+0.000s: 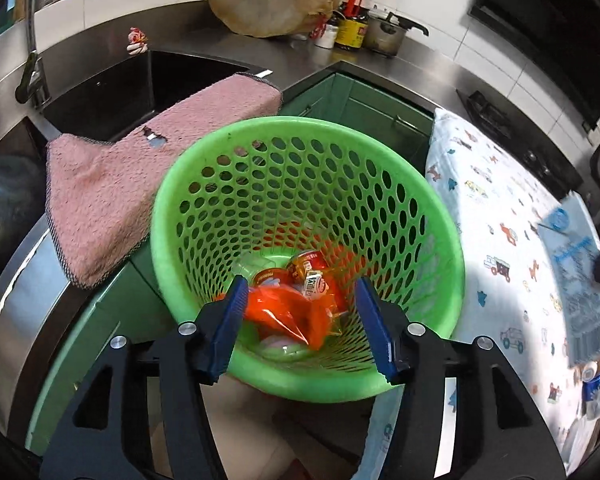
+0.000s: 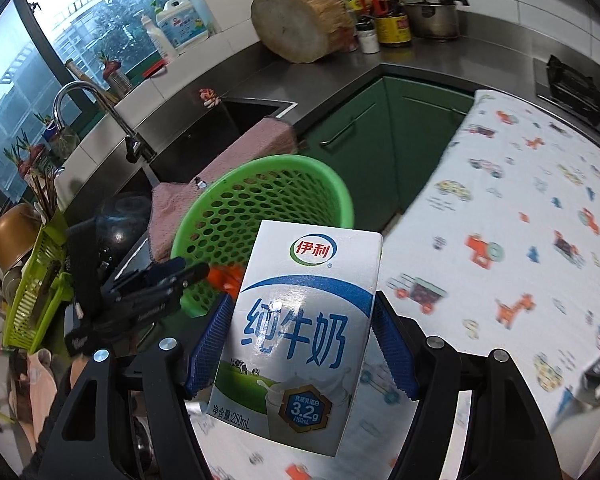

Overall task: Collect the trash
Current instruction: 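Open the left gripper to drop the packet while the right drops the white milk carton in, then move both grippers back over the trash on the table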

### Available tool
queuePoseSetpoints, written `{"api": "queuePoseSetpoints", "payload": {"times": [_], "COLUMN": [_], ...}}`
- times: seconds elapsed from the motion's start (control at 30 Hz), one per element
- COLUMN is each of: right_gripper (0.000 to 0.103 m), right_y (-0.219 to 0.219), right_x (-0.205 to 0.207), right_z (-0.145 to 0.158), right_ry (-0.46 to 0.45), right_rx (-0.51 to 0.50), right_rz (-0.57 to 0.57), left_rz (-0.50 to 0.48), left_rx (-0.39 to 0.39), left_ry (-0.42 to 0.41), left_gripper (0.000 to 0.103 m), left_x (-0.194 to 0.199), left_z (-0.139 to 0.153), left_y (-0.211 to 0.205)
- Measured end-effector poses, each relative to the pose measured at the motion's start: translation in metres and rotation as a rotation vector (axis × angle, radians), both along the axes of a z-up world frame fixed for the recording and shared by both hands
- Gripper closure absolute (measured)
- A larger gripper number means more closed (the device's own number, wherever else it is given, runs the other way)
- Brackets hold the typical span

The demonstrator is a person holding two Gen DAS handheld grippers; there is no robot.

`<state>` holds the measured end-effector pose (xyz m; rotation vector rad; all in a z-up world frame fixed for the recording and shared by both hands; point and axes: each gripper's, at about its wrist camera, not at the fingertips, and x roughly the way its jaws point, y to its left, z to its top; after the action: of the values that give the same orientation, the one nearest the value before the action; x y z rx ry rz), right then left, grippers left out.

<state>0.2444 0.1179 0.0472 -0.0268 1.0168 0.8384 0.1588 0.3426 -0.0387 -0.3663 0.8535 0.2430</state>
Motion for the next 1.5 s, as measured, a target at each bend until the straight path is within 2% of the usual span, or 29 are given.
{"api": "queuePoseSetpoints", "payload": {"times": [0.07,0.13,0.37,0.6,0.7,0.77,0.87,1.1,1.27,1.5], "right_gripper": [0.035,0.035,0.035,0.035,0.032,0.025,0.025,0.018,0.015,0.013], "right_y": [0.010,0.022,0.061,0.090,0.095,0.095,0.093,0.065,0.029,-0.053], "right_x": [0.002,0.005,0.012,0.013,0.015,0.015,0.012,0.001,-0.013,-0.030], "right_z": [-0.002,-0.007,-0.022,-0.038,-0.044,-0.044,-0.041,-0.024,-0.008,0.002], "right_ry": [0.000,0.008,0.013,0.017,0.035,0.039,0.027,-0.022,-0.090,-0.101], "right_rx": [0.009,0.017,0.013,0.003,0.010,0.018,0.016,0.014,0.001,0.002], "right_rz": [0.008,0.016,0.042,0.063,0.069,0.071,0.075,0.065,0.036,-0.067], "left_rz": [0.012,0.033,0.068,0.118,0.123,0.122,0.124,0.102,0.070,0.019], "left_rx": [-0.003,-0.008,-0.007,-0.059,-0.064,-0.068,-0.079,-0.073,-0.059,-0.055], "left_ry": [-0.011,-0.022,-0.048,-0.078,-0.067,-0.063,-0.053,-0.052,-0.057,-0.074], "left_gripper": [0.037,0.033,0.030,0.024,0.024,0.024,0.022,0.022,0.022,0.017], "left_x": [-0.006,-0.012,-0.037,-0.060,-0.062,-0.063,-0.062,-0.059,-0.057,-0.054], "left_z": [0.001,0.003,0.006,0.005,0.000,-0.002,-0.006,-0.002,0.005,0.016], "left_y": [0.002,0.004,0.009,0.018,0.018,0.018,0.017,0.007,-0.008,-0.039]}}
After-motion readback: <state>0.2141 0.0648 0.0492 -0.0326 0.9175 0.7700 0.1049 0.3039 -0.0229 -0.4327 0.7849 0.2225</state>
